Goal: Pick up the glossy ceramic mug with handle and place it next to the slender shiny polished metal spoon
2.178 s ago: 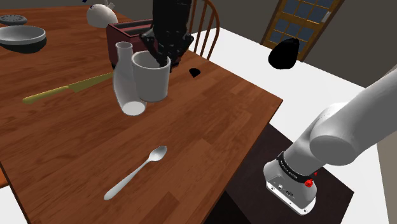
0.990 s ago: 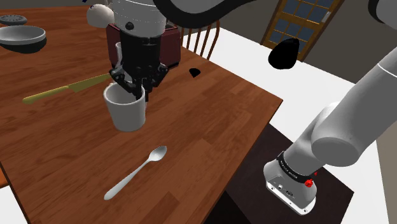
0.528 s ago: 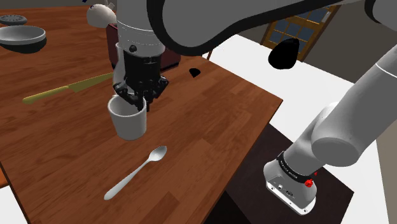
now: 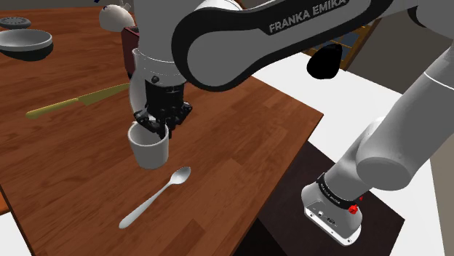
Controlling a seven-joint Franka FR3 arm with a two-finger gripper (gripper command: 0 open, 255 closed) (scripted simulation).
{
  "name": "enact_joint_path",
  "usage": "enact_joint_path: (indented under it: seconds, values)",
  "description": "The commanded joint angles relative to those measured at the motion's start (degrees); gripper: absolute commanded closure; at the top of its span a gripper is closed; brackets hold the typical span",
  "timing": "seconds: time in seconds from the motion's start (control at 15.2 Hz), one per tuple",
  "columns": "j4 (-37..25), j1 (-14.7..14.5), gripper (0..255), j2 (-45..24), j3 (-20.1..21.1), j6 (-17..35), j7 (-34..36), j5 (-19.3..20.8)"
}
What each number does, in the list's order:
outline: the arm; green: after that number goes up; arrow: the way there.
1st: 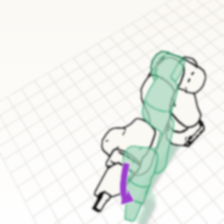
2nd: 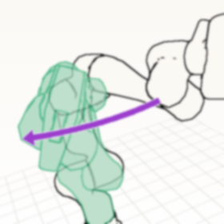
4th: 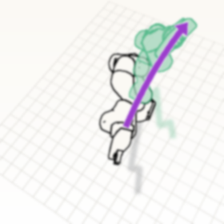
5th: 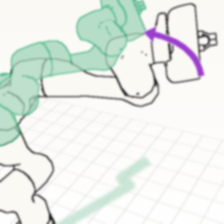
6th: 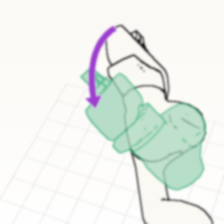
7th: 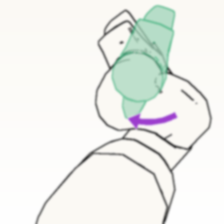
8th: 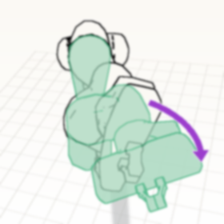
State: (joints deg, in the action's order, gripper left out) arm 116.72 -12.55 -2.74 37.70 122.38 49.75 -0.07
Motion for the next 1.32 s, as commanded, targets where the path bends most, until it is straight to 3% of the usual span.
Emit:
enact_joint_path:
  seconds: [0.0, 0.59, 0.66, 0.99, 1.25]
  values:
    - [0.9, -0.1, 255, -0.8, 0.0, 1.6, 0.4, 0.6]
    - [1.7, -0.2, 255, -1.5, 0.0, 2.9, 0.7, 1.1]
    - [1.7, -0.2, 0, -1.5, 0.0, 2.9, 0.7, 1.1]
    - [1.7, -0.2, 0, -1.5, 0.0, 2.9, 0.7, 1.1]
    - [-2.2, 0.4, 0, 2.3, -0.1, -3.9, -1.2, -1.6]
